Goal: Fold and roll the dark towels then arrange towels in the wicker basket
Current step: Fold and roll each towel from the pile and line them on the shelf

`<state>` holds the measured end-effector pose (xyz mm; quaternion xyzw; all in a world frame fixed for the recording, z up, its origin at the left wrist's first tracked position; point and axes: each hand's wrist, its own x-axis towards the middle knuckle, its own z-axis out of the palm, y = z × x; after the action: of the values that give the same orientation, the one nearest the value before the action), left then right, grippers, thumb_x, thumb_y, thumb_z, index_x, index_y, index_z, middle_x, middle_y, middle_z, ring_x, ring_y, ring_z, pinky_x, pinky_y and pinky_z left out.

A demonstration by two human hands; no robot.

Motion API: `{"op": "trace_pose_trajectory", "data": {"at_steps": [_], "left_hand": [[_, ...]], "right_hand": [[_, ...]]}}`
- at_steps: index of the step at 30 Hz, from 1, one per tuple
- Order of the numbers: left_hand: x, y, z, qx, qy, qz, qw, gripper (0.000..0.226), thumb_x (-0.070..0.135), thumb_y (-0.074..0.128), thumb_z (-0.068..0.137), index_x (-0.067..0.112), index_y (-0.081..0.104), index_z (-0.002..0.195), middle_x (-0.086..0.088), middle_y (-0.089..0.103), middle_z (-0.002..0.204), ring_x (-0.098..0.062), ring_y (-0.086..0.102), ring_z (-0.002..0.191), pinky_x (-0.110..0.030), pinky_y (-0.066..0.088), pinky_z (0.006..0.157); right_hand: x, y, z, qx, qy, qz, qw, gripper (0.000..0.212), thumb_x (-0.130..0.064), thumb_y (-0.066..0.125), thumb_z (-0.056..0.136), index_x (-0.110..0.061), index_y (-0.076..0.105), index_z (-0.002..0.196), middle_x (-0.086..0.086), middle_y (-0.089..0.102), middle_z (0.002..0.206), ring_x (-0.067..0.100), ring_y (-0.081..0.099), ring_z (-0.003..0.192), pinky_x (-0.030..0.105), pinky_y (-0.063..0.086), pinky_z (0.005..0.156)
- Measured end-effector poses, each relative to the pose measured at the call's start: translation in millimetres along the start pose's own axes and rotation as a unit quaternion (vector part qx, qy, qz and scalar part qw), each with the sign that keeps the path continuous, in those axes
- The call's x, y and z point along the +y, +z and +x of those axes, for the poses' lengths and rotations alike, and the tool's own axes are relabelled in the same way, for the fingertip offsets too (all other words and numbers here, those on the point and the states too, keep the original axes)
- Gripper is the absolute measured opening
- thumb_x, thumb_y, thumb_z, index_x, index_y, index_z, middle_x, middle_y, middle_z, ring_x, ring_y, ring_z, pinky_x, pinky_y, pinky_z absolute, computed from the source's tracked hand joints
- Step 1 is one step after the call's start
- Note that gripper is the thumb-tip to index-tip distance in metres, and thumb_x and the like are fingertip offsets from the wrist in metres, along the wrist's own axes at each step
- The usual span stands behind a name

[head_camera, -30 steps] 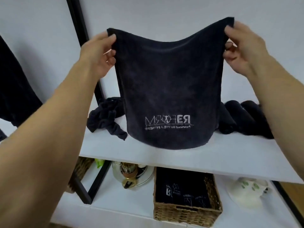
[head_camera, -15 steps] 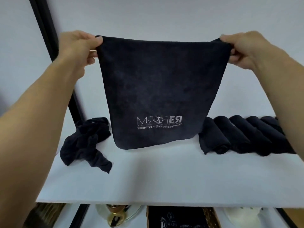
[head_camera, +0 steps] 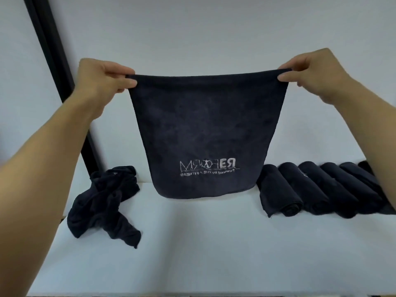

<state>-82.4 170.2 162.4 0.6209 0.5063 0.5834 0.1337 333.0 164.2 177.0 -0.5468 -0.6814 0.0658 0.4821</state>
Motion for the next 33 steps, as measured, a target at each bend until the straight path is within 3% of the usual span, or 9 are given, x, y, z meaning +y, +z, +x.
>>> {"op": "trace_pose_trajectory", "data": {"at_steps": [7,11,14,17,23,25,28,31,33], "left_hand": [[-8,25,24,0.031,0.02,0.148,0.988,0.016,0.011,0.074,0.084,0.01,0.074,0.1,-0.004,0.065,0.087,-0.004,0.054,0.065,-0.021,0.044,0.074],[-5,32,47,0.06,0.005,0.131,0.99,0.017,0.012,0.075,0.083,0.009,0.073,0.099,-0.005,0.066,0.095,-0.013,0.059,0.083,-0.019,0.045,0.073],[1,27,51,0.063,0.007,0.088,0.994,0.012,0.012,0.075,0.081,0.013,0.072,0.093,0.002,0.066,0.08,-0.006,0.059,0.07,-0.011,0.045,0.061],[1,14,32,0.031,0.002,0.018,0.999,0.011,0.011,0.075,0.077,0.021,0.07,0.077,0.008,0.066,0.074,-0.005,0.059,0.067,-0.018,0.045,0.062],[-22,-14,-70,-0.088,-0.051,-0.033,0.994,0.021,0.003,0.075,0.078,0.023,0.076,0.07,0.009,0.072,0.07,-0.009,0.065,0.076,-0.024,0.049,0.074],[-37,-24,-116,-0.149,-0.101,-0.042,0.983,0.008,0.018,0.084,0.068,0.022,0.077,0.072,0.003,0.072,0.074,-0.015,0.064,0.079,-0.026,0.05,0.077],[-63,-36,-183,-0.246,-0.197,-0.012,0.949,0.055,0.042,0.091,0.033,0.013,0.077,0.078,-0.007,0.073,0.08,-0.015,0.067,0.077,-0.018,0.053,0.072],[-73,-40,-226,-0.344,-0.257,-0.004,0.903,0.034,0.026,0.082,0.054,0.006,0.075,0.081,-0.014,0.073,0.086,-0.021,0.068,0.083,-0.023,0.051,0.08],[-76,-44,-235,-0.368,-0.277,-0.024,0.887,0.021,0.012,0.076,0.065,0.001,0.074,0.083,-0.018,0.072,0.088,-0.024,0.068,0.084,-0.023,0.053,0.079]], "right_hand": [[9,19,29,0.021,-0.018,-0.119,0.992,0.019,-0.022,0.07,0.087,-0.012,0.072,0.102,0.001,0.064,0.098,0.016,0.054,0.088,0.024,0.038,0.078],[12,28,51,0.044,-0.01,-0.068,0.997,0.015,-0.018,0.07,0.086,-0.012,0.071,0.1,0.003,0.065,0.094,0.016,0.057,0.079,0.022,0.042,0.071],[11,25,54,0.059,-0.012,0.001,0.998,0.012,-0.017,0.071,0.085,-0.016,0.069,0.096,0.002,0.064,0.083,0.007,0.054,0.065,0.016,0.041,0.06],[12,16,33,0.045,-0.001,0.066,0.997,0.011,-0.016,0.071,0.084,-0.017,0.067,0.094,-0.005,0.059,0.075,0.003,0.052,0.063,0.014,0.04,0.055],[30,1,-66,-0.108,0.056,0.11,0.986,0.011,-0.013,0.072,0.085,-0.023,0.068,0.083,-0.004,0.064,0.079,0.007,0.055,0.072,0.026,0.039,0.068],[42,3,-107,-0.184,0.085,0.084,0.976,0.007,-0.012,0.072,0.085,-0.019,0.071,0.087,-0.001,0.068,0.082,0.006,0.057,0.073,0.028,0.041,0.072],[61,7,-163,-0.328,0.134,0.066,0.933,0.007,-0.009,0.073,0.084,-0.016,0.075,0.082,-0.001,0.066,0.072,0.004,0.052,0.059,0.025,0.039,0.064],[74,13,-196,-0.477,0.171,0.036,0.861,0.008,-0.008,0.072,0.082,-0.014,0.076,0.08,0.004,0.061,0.07,0.009,0.046,0.061,0.02,0.037,0.059],[78,13,-202,-0.514,0.203,0.08,0.83,0.005,-0.007,0.073,0.08,-0.01,0.076,0.082,0.005,0.058,0.071,0.011,0.043,0.063,0.022,0.036,0.059]]}}
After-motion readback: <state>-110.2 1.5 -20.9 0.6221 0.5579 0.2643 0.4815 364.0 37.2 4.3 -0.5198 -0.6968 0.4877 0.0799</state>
